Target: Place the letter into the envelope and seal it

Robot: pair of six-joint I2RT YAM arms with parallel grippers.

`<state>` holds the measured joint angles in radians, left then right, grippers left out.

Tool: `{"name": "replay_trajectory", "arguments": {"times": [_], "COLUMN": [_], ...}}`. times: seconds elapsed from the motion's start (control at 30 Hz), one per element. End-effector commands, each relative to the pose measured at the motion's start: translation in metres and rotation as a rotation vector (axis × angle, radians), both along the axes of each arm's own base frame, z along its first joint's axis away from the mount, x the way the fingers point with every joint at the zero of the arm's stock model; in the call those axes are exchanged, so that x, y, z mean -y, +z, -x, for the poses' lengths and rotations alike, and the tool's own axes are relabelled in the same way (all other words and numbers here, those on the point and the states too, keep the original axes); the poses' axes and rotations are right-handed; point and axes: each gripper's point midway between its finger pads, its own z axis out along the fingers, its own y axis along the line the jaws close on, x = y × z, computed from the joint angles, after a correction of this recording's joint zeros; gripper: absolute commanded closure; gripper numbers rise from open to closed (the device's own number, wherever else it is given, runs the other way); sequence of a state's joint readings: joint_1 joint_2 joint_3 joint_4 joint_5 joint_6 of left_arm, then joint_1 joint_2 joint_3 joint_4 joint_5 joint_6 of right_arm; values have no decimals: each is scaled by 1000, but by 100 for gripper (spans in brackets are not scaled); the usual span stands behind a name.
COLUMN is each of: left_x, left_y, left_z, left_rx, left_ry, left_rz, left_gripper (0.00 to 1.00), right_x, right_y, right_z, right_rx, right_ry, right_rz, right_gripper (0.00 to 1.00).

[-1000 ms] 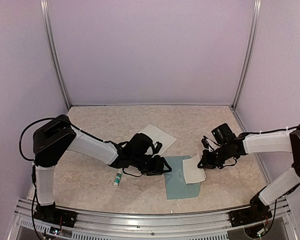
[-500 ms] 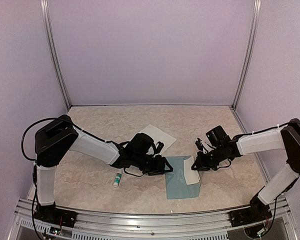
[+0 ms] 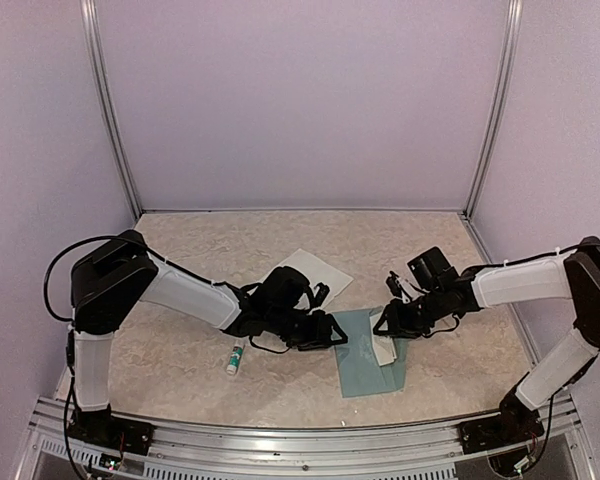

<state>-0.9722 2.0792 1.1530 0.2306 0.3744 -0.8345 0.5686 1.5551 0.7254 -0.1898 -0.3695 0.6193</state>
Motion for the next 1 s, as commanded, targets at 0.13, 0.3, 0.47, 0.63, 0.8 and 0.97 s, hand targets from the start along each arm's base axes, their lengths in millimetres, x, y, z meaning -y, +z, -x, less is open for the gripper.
{"name": "replay_trajectory", "arguments": {"times": [0.13, 0.3, 0.47, 0.63, 0.8, 0.97], "left_x": [-11, -9, -6, -4, -2, -1], "left_y": [1, 2, -2, -9, -15, -20], "left_z": [2, 0, 0, -1, 0, -1], "left_rx": [27, 28, 16, 6, -4, -10], "left_ry": [17, 17, 13, 8, -1, -2], "left_rz": [-47, -40, -30, -36, -36, -41], "left_gripper": [51, 51, 51, 53, 55, 57], "right_x": [18, 21, 16, 18, 17, 14], "right_y": [29, 26, 14, 0, -9, -12], "right_z": [6, 9, 8, 6, 7, 8], "right_rx": [64, 64, 45, 28, 12, 8], "right_ry": [9, 4, 5, -1, 3, 4], "right_rz": [84, 89, 77, 107, 118, 116], "right_gripper": [46, 42, 48, 53, 56, 58]}}
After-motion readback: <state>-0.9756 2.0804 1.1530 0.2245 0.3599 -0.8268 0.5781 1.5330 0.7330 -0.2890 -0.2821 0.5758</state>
